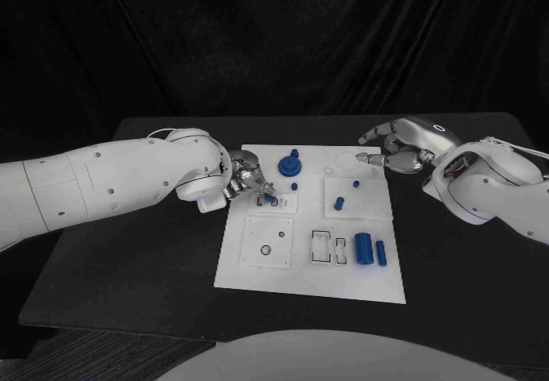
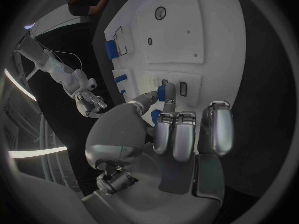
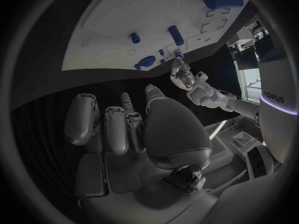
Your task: Assemble the parts on the task board
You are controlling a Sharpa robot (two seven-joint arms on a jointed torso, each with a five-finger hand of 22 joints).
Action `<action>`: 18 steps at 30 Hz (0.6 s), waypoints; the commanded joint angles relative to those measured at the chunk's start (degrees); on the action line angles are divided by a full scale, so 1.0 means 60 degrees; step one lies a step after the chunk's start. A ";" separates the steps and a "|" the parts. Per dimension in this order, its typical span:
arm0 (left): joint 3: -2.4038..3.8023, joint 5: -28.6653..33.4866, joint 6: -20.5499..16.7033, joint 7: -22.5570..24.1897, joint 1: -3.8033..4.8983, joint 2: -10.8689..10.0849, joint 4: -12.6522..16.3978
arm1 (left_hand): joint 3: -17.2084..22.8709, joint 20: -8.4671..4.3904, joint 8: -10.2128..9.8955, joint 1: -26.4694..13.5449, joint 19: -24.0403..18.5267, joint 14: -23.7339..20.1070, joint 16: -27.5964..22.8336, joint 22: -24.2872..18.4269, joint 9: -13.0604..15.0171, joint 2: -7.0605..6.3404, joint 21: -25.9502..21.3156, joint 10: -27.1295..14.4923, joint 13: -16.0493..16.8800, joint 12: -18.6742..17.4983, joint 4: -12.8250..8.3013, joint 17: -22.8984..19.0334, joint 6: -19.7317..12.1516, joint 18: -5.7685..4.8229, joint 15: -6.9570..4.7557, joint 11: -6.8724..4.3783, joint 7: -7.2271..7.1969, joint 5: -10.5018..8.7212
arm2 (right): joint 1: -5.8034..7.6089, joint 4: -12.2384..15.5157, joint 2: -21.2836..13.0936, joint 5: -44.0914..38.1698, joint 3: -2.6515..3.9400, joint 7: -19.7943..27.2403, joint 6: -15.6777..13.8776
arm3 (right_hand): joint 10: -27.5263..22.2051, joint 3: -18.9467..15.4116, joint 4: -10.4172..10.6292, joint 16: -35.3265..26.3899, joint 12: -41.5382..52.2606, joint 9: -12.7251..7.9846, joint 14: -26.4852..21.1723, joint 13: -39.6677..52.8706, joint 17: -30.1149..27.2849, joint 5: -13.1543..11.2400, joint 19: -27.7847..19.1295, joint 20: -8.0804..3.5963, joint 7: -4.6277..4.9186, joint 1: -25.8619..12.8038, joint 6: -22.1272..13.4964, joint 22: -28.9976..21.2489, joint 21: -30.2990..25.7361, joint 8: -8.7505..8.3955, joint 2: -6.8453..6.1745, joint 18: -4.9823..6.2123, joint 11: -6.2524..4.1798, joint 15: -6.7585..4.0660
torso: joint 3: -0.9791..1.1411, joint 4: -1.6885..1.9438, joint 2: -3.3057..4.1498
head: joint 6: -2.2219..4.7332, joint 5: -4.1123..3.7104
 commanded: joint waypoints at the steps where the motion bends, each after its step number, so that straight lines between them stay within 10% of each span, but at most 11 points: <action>1: 0.0008 0.0080 0.0172 0.0295 -0.0038 0.0046 -0.0033 | 0.0444 -0.0014 -0.0068 0.0057 -0.0079 0.0992 0.0025 0.0841 0.0022 0.0048 -0.0079 0.0994 0.2506 0.0033 -0.0367 0.2515 -0.0081 0.0062 -0.0020 0.0020 -0.0123 -0.0003 | -0.0026 0.0015 0.0005 -0.0017 0.0006 -0.0055 0.0029 | 0.1000 0.0023 -0.0053 -0.0044 0.0034 -0.0011 0.0717 0.2516 0.1254 0.0059 -0.0025 0.0028 0.0015 0.0102 0.0041 0.1491 -0.0061 -0.0005 0.0012 0.0012 0.0083 0.0047 | -0.0004 -0.0009 0.0009 | -0.0001 0.0018; 18: 0.0008 0.0080 0.0261 0.0368 -0.0108 0.0119 -0.0129 | 0.0456 -0.0009 -0.0073 0.0065 -0.0086 0.0992 0.0025 0.0840 0.0036 0.0050 -0.0085 0.0994 0.2506 0.0033 -0.0361 0.2515 -0.0098 0.0062 -0.0014 0.0028 -0.0115 -0.0015 | -0.0032 0.0021 -0.0012 -0.0017 0.0006 0.0017 -0.0032 | 0.1000 0.0021 -0.0054 -0.0039 0.0034 -0.0011 0.0718 0.2516 0.1258 0.0084 -0.0022 0.0029 0.0017 0.0114 0.0062 0.1492 -0.0058 0.0000 0.0016 0.0010 0.0085 0.0048 | 0.0008 -0.0013 -0.0008 | -0.0001 -0.0001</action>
